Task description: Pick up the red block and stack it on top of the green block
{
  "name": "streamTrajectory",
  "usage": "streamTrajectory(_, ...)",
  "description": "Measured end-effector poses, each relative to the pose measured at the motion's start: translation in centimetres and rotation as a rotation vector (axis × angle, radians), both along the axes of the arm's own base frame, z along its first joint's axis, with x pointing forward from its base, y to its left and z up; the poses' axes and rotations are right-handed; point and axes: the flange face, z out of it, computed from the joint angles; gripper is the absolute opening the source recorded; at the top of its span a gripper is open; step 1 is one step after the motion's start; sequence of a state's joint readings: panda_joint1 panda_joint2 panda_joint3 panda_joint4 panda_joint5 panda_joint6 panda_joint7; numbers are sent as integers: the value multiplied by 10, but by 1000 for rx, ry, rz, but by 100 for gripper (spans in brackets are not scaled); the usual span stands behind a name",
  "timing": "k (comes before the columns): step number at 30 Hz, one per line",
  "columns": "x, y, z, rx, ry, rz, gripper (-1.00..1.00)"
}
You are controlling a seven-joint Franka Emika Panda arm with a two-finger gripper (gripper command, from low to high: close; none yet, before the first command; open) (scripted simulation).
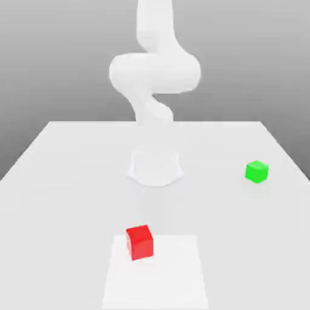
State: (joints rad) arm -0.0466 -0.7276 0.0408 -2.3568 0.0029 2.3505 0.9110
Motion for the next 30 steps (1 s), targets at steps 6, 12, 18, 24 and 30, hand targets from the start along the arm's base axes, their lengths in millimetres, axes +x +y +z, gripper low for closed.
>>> streamTrajectory(6,49,-8,-136,133,190,-271,0)
streamTrajectory(12,52,-24,-267,255,361,-556,0)
streamTrajectory(18,17,-36,-385,366,521,-858,0)
streamTrajectory(24,-20,-39,-463,433,618,-1067,0)
streamTrajectory(30,-22,-37,-509,434,622,-1070,0)
